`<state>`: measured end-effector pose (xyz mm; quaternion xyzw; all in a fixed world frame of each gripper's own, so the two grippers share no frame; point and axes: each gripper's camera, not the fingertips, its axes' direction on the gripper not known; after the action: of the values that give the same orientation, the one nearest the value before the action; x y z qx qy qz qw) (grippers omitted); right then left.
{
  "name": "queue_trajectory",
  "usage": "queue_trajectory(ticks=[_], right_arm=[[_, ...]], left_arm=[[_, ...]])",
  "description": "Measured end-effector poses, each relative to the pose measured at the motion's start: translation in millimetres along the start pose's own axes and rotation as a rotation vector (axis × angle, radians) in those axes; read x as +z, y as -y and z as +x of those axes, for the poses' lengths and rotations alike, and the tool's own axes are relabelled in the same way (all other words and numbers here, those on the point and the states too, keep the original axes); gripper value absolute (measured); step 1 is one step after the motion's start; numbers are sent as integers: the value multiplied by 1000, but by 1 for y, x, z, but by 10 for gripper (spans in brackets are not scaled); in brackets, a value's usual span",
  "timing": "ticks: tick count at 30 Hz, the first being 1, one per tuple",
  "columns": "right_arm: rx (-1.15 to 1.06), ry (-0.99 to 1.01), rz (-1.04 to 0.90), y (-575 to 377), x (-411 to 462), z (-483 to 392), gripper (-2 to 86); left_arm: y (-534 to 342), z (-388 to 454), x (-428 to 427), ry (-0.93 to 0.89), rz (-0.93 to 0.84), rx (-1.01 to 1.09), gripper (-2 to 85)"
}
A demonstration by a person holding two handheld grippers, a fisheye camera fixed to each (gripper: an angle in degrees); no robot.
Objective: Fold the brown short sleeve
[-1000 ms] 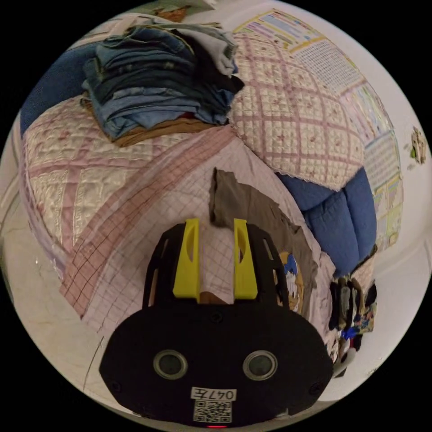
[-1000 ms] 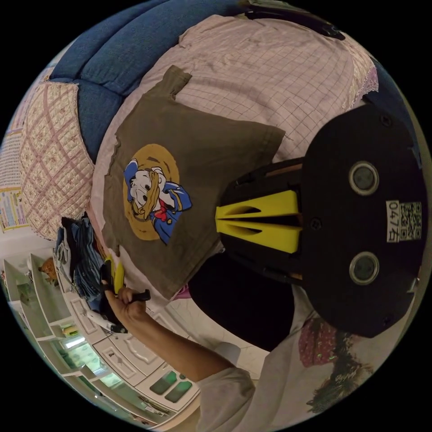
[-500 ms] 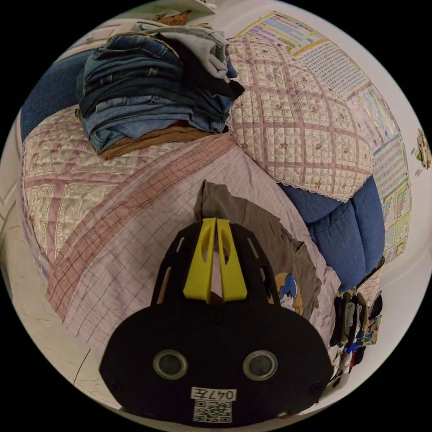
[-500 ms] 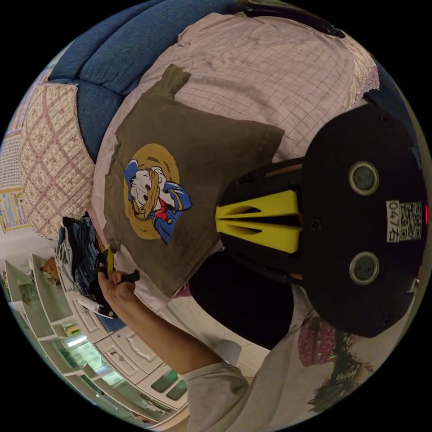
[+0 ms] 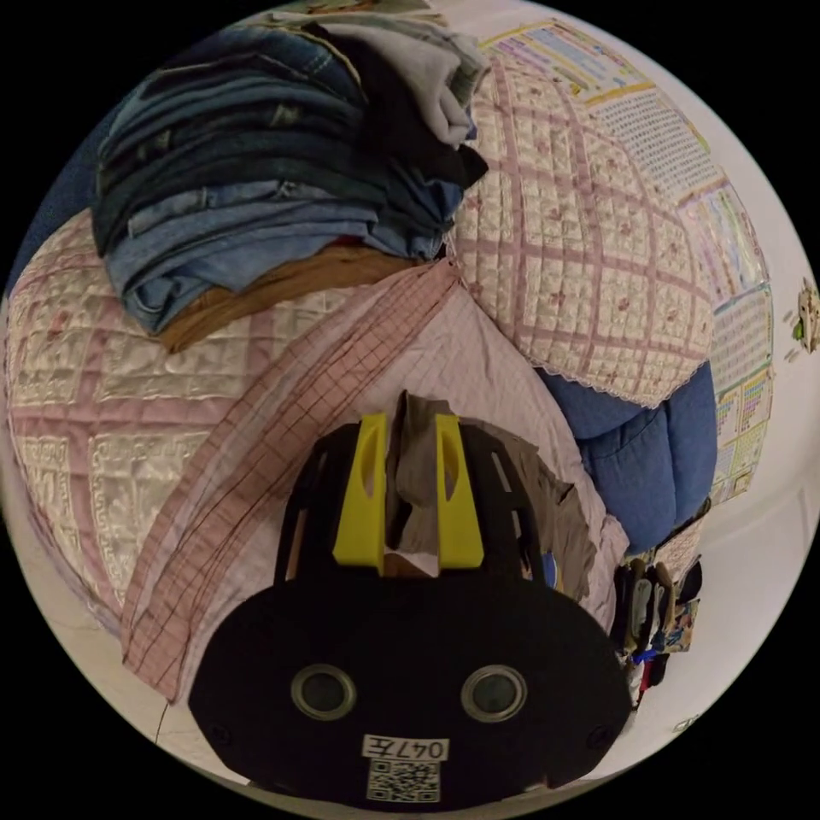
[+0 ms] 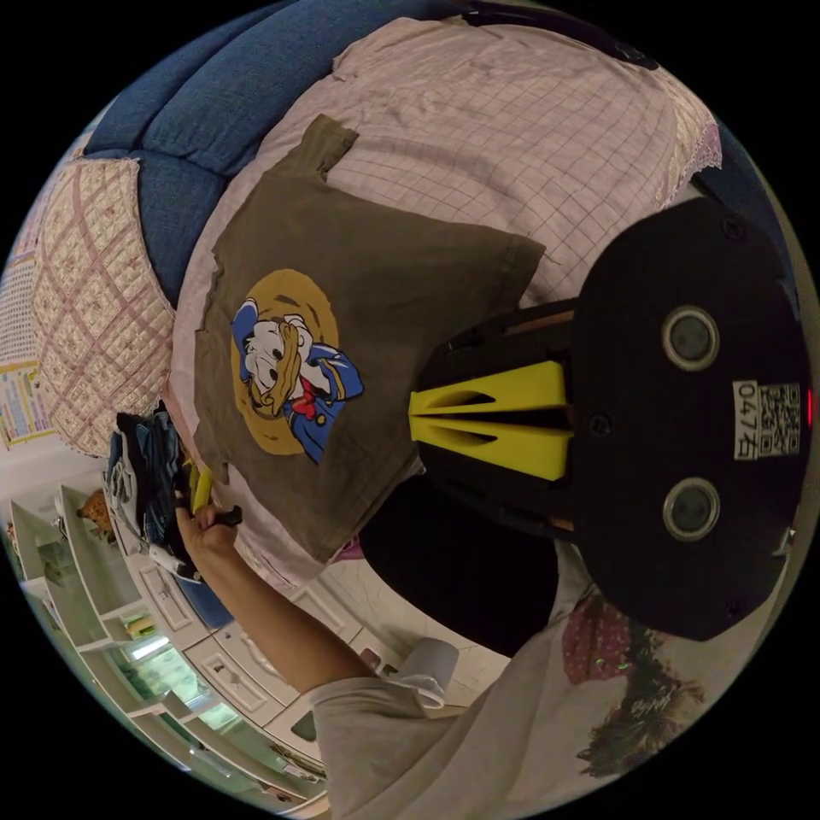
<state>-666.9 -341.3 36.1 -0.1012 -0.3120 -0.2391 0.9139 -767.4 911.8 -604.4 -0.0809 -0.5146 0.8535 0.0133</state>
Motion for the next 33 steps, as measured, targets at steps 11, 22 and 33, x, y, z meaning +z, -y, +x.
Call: queue_trajectory(ticks=[11,22,33], right_arm=[[2,14,2,-16,1,22,-12],[-11,-4,11,-40,-3,40,-12],[226,43,415,-85,-89,136,-4]], left_arm=[[-105,55,22,120,167,291,-8],[-246,106,98,7,-9,595,79],[-313,-17,92,16,-18,635,58]])
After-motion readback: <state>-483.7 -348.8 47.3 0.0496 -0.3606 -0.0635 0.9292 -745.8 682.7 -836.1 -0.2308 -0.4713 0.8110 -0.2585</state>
